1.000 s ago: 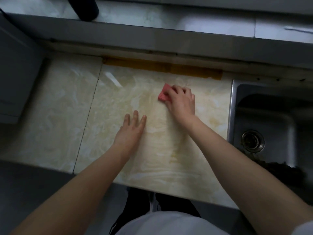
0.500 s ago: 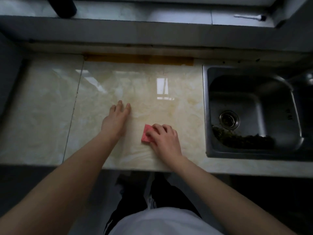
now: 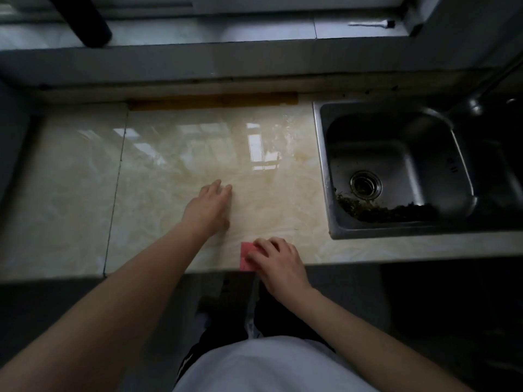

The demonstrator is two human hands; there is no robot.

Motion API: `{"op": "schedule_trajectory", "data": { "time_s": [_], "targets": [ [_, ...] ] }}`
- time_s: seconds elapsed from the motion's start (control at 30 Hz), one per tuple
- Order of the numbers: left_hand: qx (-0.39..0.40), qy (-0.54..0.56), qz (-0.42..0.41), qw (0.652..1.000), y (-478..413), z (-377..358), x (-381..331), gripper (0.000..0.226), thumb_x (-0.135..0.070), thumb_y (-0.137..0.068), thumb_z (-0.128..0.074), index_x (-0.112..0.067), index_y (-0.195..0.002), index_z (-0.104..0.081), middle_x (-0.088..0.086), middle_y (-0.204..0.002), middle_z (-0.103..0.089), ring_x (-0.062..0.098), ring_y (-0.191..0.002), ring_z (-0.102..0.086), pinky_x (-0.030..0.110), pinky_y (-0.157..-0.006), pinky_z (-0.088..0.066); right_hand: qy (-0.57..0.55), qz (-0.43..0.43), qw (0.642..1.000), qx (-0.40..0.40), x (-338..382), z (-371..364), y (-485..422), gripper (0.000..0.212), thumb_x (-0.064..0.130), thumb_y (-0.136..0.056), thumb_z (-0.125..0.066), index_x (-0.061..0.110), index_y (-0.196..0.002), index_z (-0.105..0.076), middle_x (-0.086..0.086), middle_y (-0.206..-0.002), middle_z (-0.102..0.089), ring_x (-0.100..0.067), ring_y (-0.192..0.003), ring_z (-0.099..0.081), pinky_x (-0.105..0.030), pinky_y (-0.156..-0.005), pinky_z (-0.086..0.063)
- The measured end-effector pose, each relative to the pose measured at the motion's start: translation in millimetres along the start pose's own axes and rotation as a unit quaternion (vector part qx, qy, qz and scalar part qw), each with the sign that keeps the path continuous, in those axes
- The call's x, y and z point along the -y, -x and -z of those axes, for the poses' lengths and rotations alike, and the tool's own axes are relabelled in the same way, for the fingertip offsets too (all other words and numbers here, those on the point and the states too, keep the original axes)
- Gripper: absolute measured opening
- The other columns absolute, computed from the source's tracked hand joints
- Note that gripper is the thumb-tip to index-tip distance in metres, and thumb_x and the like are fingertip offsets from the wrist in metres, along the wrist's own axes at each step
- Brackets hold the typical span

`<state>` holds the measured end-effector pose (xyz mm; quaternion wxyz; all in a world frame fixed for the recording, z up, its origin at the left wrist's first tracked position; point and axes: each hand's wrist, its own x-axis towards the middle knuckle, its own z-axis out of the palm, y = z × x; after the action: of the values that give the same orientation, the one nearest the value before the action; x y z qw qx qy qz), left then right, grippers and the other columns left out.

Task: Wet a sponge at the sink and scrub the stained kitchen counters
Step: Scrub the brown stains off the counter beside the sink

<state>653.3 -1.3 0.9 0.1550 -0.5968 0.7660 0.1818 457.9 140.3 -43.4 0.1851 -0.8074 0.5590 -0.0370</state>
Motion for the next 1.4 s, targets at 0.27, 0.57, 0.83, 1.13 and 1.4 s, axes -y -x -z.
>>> {"op": "schedule_trajectory", "data": {
  "time_s": [0.27, 0.57, 0.83, 1.13, 1.4],
  "targets": [
    [0.010, -0.020, 0.011, 1.000, -5.6, -1.8, -4.4, 0.102, -0.028, -0.076, -0.081, -0.021, -0.153, -0.015, 0.011, -0.161, -0.012, 0.033, -0.145, -0.020, 0.050, -0.105, -0.043, 0.022, -0.010, 1.000, -0.002, -11.0, 8.6, -18.1, 0.049, 0.021, -0.077, -0.074, 0.033, -0.123, -0.060, 0.004, -0.138, -0.055, -0.027, -0.118, -0.048, -0.040, -0.092, -0.044],
    [0.014, -0.012, 0.044, 0.999, -19.7, -2.4, -6.4, 0.123, -0.026, -0.064, -0.090, -0.022, -0.153, -0.006, 0.014, -0.160, -0.009, 0.038, -0.144, -0.017, 0.053, -0.100, -0.045, 0.018, -0.050, 0.998, -0.038, -37.1, 22.4, -70.9, 0.042, 0.017, -0.081, -0.072, 0.033, -0.118, -0.064, 0.004, -0.138, -0.059, -0.029, -0.119, -0.051, -0.041, -0.092, -0.043],
    [0.056, 0.004, 0.059, 0.997, -42.0, 1.1, -9.6, 0.137, -0.015, -0.055, -0.093, -0.030, -0.152, 0.002, 0.011, -0.160, 0.003, 0.044, -0.143, -0.008, 0.061, -0.097, -0.045, -0.004, -0.067, 0.996, -0.055, -63.8, 38.8, -135.3, 0.044, 0.013, -0.086, -0.070, 0.032, -0.125, -0.064, 0.002, -0.142, -0.057, -0.031, -0.124, -0.048, -0.043, -0.099, -0.039],
    [0.039, 0.010, 0.072, 0.997, -42.1, -6.6, -11.5, 0.125, -0.004, -0.064, -0.083, -0.031, -0.153, 0.001, 0.010, -0.161, 0.003, 0.044, -0.144, -0.007, 0.061, -0.101, -0.041, -0.003, -0.066, 0.996, -0.055, -97.4, 72.8, -241.8, 0.045, 0.021, -0.096, -0.064, 0.036, -0.137, -0.057, 0.001, -0.149, -0.052, -0.032, -0.135, -0.042, -0.046, -0.110, -0.033],
    [0.038, 0.015, 0.081, 0.996, -40.0, -5.4, -12.2, 0.120, 0.004, -0.069, -0.074, -0.031, -0.153, 0.003, 0.009, -0.162, 0.010, 0.044, -0.145, -0.002, 0.060, -0.104, -0.038, -0.033, -0.091, 0.993, -0.064, -115.5, 87.5, -301.3, 0.043, 0.025, -0.096, -0.066, 0.035, -0.137, -0.058, 0.001, -0.146, -0.054, -0.032, -0.134, -0.042, -0.046, -0.111, -0.030]
  ]
}}
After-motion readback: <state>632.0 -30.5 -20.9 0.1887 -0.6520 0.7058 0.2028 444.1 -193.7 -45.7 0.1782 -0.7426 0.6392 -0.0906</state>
